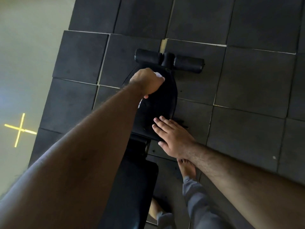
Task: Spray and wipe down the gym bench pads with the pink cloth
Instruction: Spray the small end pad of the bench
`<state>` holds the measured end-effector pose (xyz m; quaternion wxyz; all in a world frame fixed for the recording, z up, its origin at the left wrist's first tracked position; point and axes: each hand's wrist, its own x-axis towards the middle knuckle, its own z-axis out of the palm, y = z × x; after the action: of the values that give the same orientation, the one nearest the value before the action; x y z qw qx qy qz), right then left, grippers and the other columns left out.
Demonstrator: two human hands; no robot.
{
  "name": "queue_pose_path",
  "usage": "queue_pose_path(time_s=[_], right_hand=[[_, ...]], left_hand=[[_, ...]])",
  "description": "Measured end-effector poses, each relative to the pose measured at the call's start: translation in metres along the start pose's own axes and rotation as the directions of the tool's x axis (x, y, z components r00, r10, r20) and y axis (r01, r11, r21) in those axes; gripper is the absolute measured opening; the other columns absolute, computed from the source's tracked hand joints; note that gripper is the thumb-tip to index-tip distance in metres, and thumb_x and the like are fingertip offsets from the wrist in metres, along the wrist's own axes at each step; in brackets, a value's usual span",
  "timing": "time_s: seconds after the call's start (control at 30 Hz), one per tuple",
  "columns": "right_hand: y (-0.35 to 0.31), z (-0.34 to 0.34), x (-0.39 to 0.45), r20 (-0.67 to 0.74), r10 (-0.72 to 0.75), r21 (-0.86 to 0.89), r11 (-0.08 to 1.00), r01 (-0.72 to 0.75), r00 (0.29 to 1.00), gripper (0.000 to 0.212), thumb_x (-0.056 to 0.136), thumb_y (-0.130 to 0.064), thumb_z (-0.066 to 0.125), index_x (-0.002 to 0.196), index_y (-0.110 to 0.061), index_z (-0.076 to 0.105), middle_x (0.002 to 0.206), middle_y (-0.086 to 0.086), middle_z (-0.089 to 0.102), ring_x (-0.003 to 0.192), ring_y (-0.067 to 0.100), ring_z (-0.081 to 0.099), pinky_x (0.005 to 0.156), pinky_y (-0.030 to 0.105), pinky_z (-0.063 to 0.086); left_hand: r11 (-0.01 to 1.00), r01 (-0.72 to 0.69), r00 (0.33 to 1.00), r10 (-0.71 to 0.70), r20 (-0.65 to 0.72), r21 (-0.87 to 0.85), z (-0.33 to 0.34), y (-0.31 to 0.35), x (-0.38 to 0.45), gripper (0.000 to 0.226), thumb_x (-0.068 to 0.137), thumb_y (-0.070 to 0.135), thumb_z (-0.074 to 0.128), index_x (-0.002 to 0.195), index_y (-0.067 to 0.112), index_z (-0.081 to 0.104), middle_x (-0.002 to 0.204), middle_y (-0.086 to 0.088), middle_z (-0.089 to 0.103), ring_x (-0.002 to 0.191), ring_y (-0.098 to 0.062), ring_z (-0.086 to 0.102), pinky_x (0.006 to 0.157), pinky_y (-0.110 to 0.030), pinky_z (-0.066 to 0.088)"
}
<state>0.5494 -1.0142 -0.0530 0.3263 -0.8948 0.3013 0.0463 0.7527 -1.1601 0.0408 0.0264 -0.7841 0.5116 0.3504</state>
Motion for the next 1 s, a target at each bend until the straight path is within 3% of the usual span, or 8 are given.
queue_pose_path(time_s=[0.17, 0.3, 0.4, 0.53, 0.6, 0.7, 0.83, 1.0], right_hand=[[0.011, 0.001, -0.014, -0.002, -0.015, -0.028, 0.999, 0.015, 1.0, 0.073, 0.107, -0.038, 0.053, 0.171, -0.021, 0.023, 0.181, -0.002, 0.006, 0.168, 0.017, -0.002, 0.134, 0.039, 0.0], [0.017, -0.001, -0.017, 0.007, -0.015, -0.052, 0.999, 0.016, 1.0, 0.065, 0.109, -0.034, 0.047, 0.17, -0.02, 0.028, 0.181, -0.001, 0.012, 0.168, 0.019, 0.004, 0.136, 0.043, 0.008], [0.017, 0.0, -0.018, 0.04, -0.005, -0.059, 0.998, 0.008, 0.999, 0.067, 0.108, -0.029, 0.049, 0.171, -0.022, 0.025, 0.182, -0.003, 0.009, 0.168, 0.018, 0.003, 0.135, 0.046, 0.012], [0.016, -0.003, -0.015, 0.064, -0.003, -0.085, 0.996, 0.008, 0.998, 0.07, 0.105, -0.019, 0.051, 0.17, -0.025, 0.025, 0.182, -0.006, 0.007, 0.168, 0.017, 0.003, 0.133, 0.049, 0.014], [0.017, -0.006, -0.014, 0.094, 0.001, -0.091, 0.996, 0.008, 0.996, 0.071, 0.105, -0.018, 0.05, 0.17, -0.027, 0.022, 0.182, -0.008, 0.004, 0.168, 0.016, 0.001, 0.133, 0.049, 0.013], [0.018, -0.009, -0.013, 0.118, 0.002, -0.129, 0.992, 0.013, 0.993, 0.071, 0.106, -0.021, 0.05, 0.171, -0.026, 0.02, 0.182, -0.007, 0.003, 0.168, 0.016, 0.0, 0.133, 0.049, 0.011], [0.015, -0.01, -0.011, 0.165, 0.036, -0.1, 0.995, -0.02, 0.986, 0.071, 0.108, -0.021, 0.048, 0.171, -0.028, 0.017, 0.182, -0.01, -0.003, 0.167, 0.012, -0.008, 0.133, 0.047, 0.003], [0.014, -0.008, -0.013, 0.167, 0.051, -0.119, 0.992, -0.031, 0.985, 0.07, 0.109, -0.021, 0.046, 0.171, -0.03, 0.016, 0.181, -0.011, -0.005, 0.166, 0.011, -0.009, 0.135, 0.048, 0.004]], left_hand=[[0.998, 0.039, 0.998, -0.042, -0.055, -0.054, 0.009, -0.01, -0.035, 0.039, 0.101, 0.059, 0.055, 0.077, 0.031, 0.068, 0.074, -0.001, 0.076, 0.049, -0.027, 0.074, 0.072, -0.036, 0.066], [0.989, 0.116, 0.991, -0.122, -0.061, -0.089, 0.035, -0.039, -0.088, 0.047, 0.099, 0.063, 0.056, 0.079, 0.022, 0.066, 0.075, -0.003, 0.073, 0.073, -0.033, 0.075, 0.08, -0.044, 0.065], [0.984, 0.159, 0.985, -0.164, -0.055, -0.079, 0.06, -0.069, -0.124, 0.048, 0.101, 0.065, 0.057, 0.076, 0.025, 0.061, 0.078, -0.001, 0.072, 0.074, -0.032, 0.073, 0.074, -0.041, 0.062], [0.973, 0.228, 0.973, -0.228, -0.025, -0.027, 0.09, -0.094, -0.15, 0.049, 0.102, 0.065, 0.056, 0.075, 0.024, 0.063, 0.075, 0.004, 0.07, 0.075, -0.022, 0.068, 0.059, -0.031, 0.046], [0.967, 0.242, 0.969, -0.245, -0.036, -0.076, 0.094, -0.1, -0.151, 0.05, 0.101, 0.066, 0.057, 0.078, 0.023, 0.066, 0.074, 0.003, 0.071, 0.075, -0.025, 0.071, 0.063, -0.033, 0.053], [0.958, 0.22, 0.969, -0.236, -0.068, -0.181, 0.078, -0.1, -0.134, 0.05, 0.097, 0.069, 0.059, 0.084, 0.022, 0.07, 0.072, 0.0, 0.073, 0.069, -0.031, 0.075, 0.07, -0.039, 0.063], [0.925, 0.188, 0.981, -0.193, 0.018, -0.33, 0.046, -0.08, -0.096, 0.047, 0.088, 0.068, 0.064, 0.088, 0.022, 0.077, 0.074, -0.004, 0.078, 0.053, -0.025, 0.074, 0.046, -0.029, 0.058], [0.983, 0.14, 0.987, -0.147, -0.056, -0.12, 0.039, -0.06, -0.073, 0.037, 0.1, 0.046, 0.052, 0.081, 0.022, 0.073, 0.062, -0.007, 0.075, 0.045, -0.026, 0.073, 0.054, -0.033, 0.063]])
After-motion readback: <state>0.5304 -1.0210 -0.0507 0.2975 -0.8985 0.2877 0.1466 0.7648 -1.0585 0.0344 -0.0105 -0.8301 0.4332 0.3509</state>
